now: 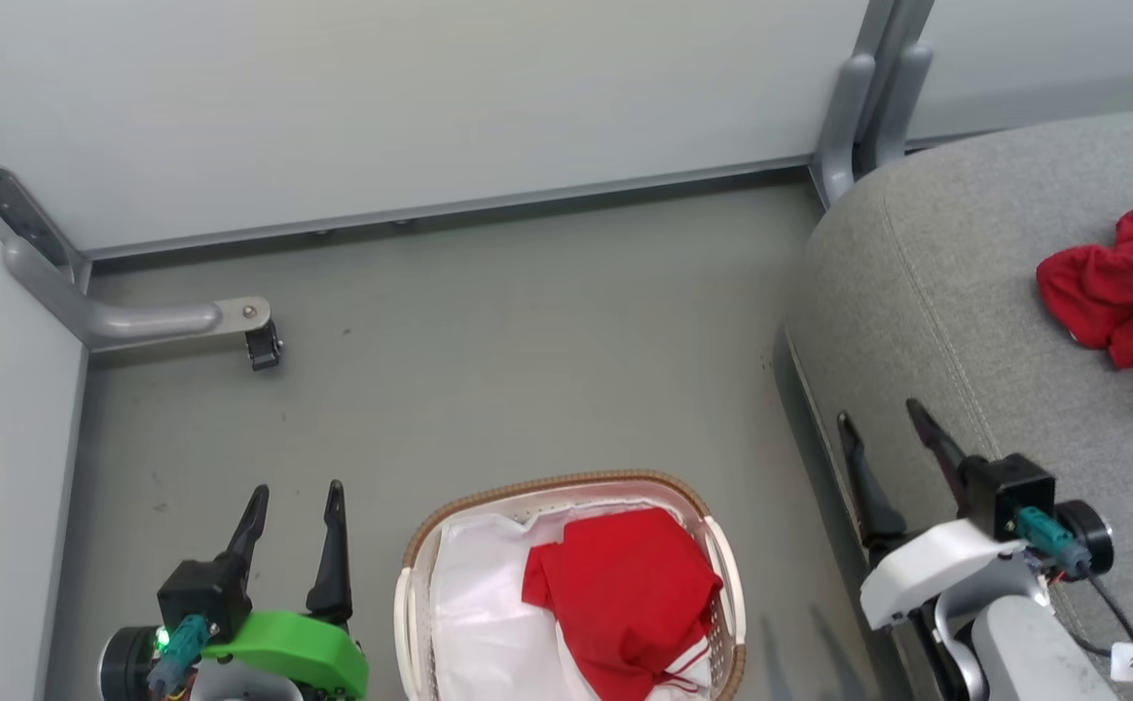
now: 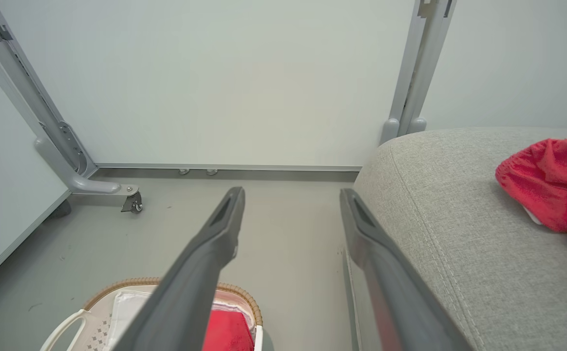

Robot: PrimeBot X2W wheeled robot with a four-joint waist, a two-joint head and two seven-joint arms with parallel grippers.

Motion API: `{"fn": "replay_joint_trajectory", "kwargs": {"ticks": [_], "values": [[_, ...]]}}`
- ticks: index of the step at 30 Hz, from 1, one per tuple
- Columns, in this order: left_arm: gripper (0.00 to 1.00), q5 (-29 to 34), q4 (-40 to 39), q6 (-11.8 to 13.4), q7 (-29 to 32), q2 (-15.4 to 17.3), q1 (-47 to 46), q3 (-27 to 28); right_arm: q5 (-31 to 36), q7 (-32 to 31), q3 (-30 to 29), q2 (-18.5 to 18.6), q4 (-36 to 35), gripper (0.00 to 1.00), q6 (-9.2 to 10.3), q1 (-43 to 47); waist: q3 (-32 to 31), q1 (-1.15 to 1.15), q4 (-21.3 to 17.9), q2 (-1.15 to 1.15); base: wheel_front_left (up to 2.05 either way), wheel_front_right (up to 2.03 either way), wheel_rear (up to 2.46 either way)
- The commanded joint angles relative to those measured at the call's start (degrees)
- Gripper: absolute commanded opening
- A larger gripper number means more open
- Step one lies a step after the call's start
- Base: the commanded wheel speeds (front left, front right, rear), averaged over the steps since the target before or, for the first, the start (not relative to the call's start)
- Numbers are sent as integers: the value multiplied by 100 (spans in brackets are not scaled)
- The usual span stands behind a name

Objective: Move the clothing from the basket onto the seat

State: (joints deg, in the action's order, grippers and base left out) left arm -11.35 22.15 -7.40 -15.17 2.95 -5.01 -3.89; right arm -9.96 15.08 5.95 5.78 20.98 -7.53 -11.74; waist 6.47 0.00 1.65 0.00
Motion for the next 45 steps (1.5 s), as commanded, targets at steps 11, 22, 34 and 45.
{"fn": "replay_joint_trajectory", "kwargs": {"ticks": [11,22,34,45], "values": [[100,-131,-150,-17,3,-2,503,124,5,11,-15,-107,40,100,8,552,-531,0,128,0,0,0,0],[100,-189,-184,-17,3,-3,583,31,31,11,60,-130,52,100,8,576,-508,0,96,0,0,0,0],[100,-334,16,-17,3,2,87,-468,-48,11,181,-47,-253,100,8,-30,270,0,-254,0,0,0,0],[100,-512,522,-17,3,5,-610,-975,-122,11,371,17,-598,100,8,-733,1203,0,-746,0,0,0,0]]}}
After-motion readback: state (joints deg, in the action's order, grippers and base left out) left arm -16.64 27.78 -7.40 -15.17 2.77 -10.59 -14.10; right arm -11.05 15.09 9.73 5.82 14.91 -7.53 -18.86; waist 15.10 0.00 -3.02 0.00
